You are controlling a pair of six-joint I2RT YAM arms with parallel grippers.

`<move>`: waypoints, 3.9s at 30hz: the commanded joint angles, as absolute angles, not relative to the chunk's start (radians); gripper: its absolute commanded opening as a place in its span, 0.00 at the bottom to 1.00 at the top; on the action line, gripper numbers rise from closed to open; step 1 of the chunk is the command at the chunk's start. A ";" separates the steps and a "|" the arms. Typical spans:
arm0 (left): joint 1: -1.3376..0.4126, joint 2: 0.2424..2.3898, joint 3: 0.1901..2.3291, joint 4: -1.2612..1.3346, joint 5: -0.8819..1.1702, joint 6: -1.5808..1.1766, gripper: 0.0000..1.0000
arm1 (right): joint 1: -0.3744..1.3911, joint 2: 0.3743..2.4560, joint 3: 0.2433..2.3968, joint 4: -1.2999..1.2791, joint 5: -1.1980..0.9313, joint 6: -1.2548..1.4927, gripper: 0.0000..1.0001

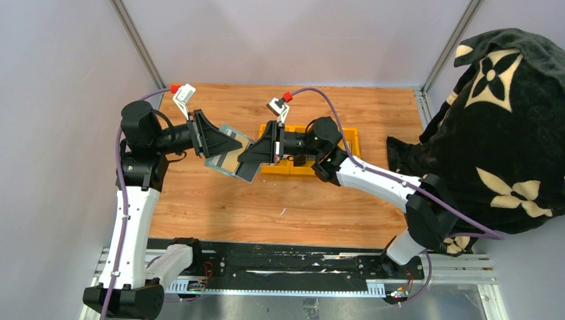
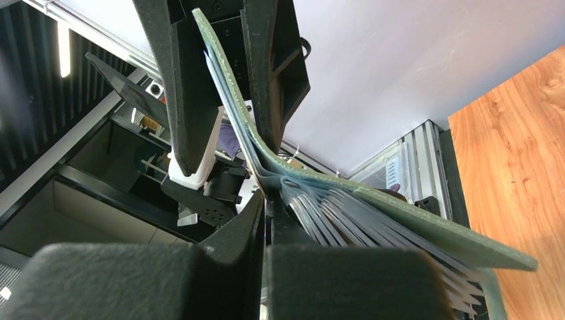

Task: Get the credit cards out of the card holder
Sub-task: Remove the credit card from the card holder.

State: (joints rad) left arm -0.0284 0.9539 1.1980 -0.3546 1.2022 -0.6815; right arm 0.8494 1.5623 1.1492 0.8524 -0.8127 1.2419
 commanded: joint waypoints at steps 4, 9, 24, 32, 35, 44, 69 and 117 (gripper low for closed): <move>-0.038 0.942 1.180 -0.345 1.349 -0.699 0.38 | 0.828 1.531 1.091 0.991 -0.783 1.303 0.00; -0.037 0.944 1.188 -0.345 1.373 -0.698 0.28 | 0.806 1.496 1.029 1.011 -0.781 1.310 0.00; -0.036 0.969 1.226 -0.305 1.314 -0.744 0.02 | 0.820 1.481 0.986 1.020 -0.810 1.291 0.00; -0.032 0.969 1.219 -0.197 1.279 -0.845 0.00 | 0.863 1.497 1.018 0.937 -0.811 1.229 0.00; -0.032 0.967 1.220 -0.169 1.273 -0.880 0.00 | 0.878 1.507 1.014 0.932 -0.798 1.221 0.00; -0.030 0.963 1.219 -0.122 1.263 -0.925 0.00 | 0.900 1.495 1.008 0.864 -0.719 1.169 0.00; -0.028 0.935 1.180 -0.078 1.304 -0.960 0.00 | 0.849 1.565 1.099 1.095 -0.661 1.339 0.33; -0.028 0.954 1.213 -0.096 1.262 -0.950 0.00 | 0.869 1.547 1.000 1.228 -0.543 1.375 0.36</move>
State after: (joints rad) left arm -0.0174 0.9714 1.1557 -0.0288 1.2263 -0.9958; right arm 0.8745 1.5299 0.9463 1.2102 -0.5861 1.3678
